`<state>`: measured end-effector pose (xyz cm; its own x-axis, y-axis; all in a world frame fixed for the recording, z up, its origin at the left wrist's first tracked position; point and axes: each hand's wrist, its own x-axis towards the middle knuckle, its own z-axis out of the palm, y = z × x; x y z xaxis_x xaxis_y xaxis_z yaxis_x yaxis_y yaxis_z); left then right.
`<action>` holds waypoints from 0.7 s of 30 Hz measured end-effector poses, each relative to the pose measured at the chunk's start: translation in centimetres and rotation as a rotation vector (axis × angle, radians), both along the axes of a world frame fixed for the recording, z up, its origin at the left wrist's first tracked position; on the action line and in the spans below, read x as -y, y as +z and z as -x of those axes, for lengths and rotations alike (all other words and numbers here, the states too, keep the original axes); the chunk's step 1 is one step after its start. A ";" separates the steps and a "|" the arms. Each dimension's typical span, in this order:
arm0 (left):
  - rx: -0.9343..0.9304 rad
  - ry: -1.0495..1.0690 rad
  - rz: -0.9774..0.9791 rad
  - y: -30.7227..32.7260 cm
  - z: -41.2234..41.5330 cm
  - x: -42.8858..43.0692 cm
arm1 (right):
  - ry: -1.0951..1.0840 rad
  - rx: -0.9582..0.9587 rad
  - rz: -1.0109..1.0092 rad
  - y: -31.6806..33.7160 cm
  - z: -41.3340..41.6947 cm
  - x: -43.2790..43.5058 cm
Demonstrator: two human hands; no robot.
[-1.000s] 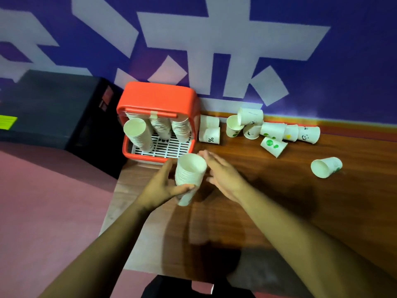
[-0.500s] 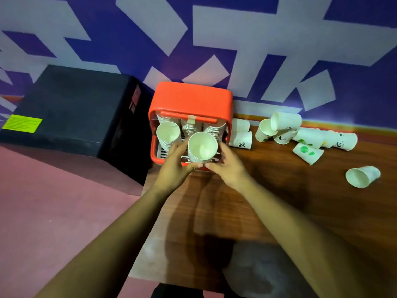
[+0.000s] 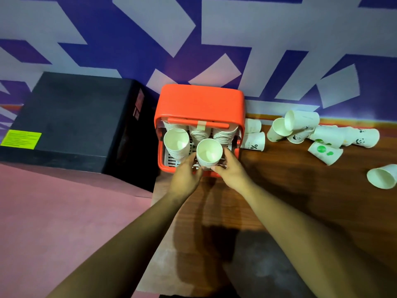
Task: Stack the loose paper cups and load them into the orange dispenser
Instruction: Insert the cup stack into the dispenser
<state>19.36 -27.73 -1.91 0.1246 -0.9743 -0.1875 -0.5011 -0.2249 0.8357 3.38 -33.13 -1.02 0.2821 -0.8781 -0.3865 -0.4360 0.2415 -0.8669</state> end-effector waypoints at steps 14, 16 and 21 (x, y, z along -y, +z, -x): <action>0.016 0.038 -0.002 -2.0 -0.7 0.5 | 0.007 -0.171 0.074 -1.5 -1.9 1.0; 0.006 0.048 0.001 -1.9 -0.7 0.6 | 0.011 -0.175 0.088 -1.6 -2.1 1.0; -0.040 0.040 -0.014 -1.6 -0.6 0.5 | -0.015 -0.162 0.086 -1.8 -2.4 0.8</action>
